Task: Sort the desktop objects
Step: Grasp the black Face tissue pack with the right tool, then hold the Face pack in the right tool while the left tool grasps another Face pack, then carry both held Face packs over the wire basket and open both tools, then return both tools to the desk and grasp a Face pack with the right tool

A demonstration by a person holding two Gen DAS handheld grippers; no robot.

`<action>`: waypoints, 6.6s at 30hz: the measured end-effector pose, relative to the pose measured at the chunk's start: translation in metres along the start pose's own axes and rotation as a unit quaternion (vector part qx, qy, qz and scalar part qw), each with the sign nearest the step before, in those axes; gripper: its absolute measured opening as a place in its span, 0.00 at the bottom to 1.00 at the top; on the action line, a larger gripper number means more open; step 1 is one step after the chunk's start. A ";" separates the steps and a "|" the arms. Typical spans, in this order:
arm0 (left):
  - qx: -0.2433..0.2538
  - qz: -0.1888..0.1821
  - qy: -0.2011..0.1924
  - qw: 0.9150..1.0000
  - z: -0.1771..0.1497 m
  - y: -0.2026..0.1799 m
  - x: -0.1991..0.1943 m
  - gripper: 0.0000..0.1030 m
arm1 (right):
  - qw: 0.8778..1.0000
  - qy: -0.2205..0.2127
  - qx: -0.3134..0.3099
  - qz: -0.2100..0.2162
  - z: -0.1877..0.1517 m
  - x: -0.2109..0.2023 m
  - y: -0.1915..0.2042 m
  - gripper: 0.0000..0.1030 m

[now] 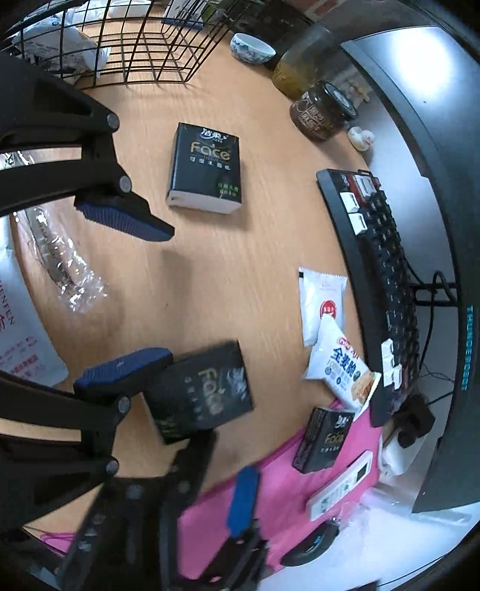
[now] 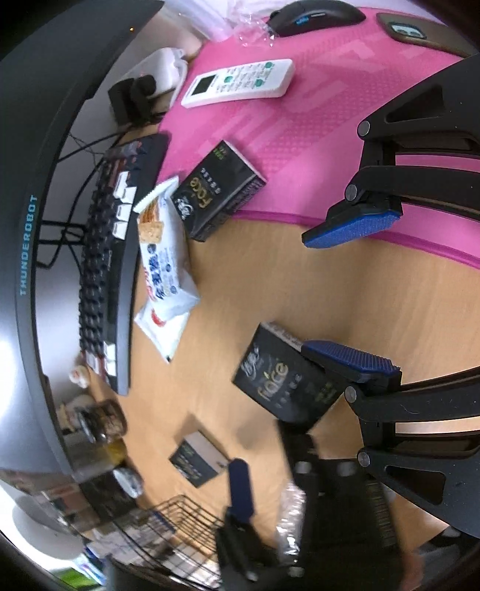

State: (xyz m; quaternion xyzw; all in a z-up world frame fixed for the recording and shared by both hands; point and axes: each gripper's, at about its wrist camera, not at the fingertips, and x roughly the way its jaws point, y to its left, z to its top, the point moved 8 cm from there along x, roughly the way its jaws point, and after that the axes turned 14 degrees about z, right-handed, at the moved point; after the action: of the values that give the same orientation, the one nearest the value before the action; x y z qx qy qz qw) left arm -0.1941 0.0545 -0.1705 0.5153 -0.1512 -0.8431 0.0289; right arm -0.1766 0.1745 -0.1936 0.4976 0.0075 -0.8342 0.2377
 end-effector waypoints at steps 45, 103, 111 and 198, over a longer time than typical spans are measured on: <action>-0.197 0.064 0.077 0.975 -0.019 0.130 0.030 0.69 | 0.974 0.063 -0.206 0.068 0.080 0.079 0.108 0.46; -0.121 0.058 -0.045 0.990 0.005 0.096 -0.078 0.51 | 0.994 -0.037 -0.081 0.070 0.031 -0.065 0.062 0.46; -0.175 0.103 -0.072 0.977 -0.037 0.172 -0.124 0.50 | 0.976 -0.056 -0.161 0.135 0.051 -0.074 0.197 0.46; 0.002 0.024 -0.014 1.000 0.008 0.022 -0.015 0.72 | 0.998 -0.006 -0.032 -0.049 0.057 0.003 -0.072 0.56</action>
State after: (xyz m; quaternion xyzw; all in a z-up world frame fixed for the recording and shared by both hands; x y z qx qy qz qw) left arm -0.1963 0.0388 -0.1478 0.4996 -0.1660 -0.8489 0.0461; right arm -0.2537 0.2226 -0.1832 0.4842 0.0572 -0.8469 0.2124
